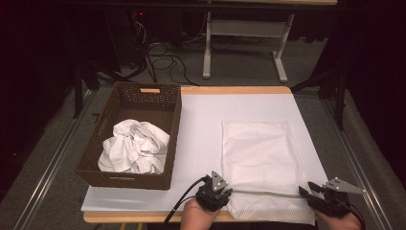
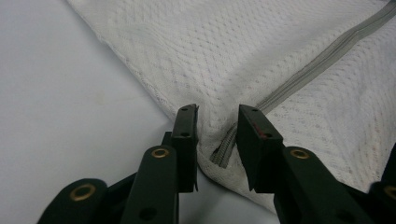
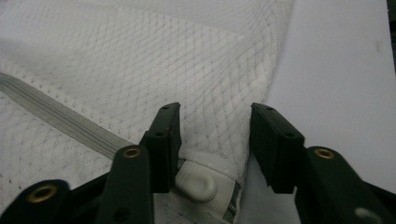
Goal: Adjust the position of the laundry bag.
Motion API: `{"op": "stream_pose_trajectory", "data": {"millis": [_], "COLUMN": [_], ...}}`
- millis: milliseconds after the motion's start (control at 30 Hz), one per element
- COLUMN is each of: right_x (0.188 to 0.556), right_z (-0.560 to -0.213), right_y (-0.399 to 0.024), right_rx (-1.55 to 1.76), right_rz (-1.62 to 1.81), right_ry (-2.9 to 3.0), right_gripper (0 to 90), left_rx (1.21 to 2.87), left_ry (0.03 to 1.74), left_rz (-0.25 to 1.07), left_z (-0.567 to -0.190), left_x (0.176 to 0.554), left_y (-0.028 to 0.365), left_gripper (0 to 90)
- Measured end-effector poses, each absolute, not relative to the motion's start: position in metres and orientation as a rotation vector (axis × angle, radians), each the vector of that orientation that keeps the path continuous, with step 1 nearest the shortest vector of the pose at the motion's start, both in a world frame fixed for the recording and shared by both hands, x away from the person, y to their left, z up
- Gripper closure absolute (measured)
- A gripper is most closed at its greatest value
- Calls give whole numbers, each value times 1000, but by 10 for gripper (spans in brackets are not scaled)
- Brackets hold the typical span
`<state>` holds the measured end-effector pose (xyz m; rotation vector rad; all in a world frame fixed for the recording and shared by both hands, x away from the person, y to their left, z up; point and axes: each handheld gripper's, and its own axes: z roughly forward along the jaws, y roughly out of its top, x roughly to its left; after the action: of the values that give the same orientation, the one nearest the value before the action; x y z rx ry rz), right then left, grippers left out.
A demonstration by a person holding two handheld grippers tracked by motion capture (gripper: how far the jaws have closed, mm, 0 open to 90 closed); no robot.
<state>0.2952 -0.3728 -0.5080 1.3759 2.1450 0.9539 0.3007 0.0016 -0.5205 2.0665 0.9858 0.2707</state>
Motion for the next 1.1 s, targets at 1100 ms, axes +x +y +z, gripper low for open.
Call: {"op": "stream_pose_trajectory", "data": {"millis": [1100], "right_x": [315], "right_z": [-505], "right_y": [-340], "right_rx": [1285], "right_rz": [929], "right_ry": [2183], "right_gripper": [900], "left_rx": [2026], "left_ry": [1068], "left_rz": [347], "left_z": [-521], "left_x": [320], "left_y": [27], "left_gripper": [843]}}
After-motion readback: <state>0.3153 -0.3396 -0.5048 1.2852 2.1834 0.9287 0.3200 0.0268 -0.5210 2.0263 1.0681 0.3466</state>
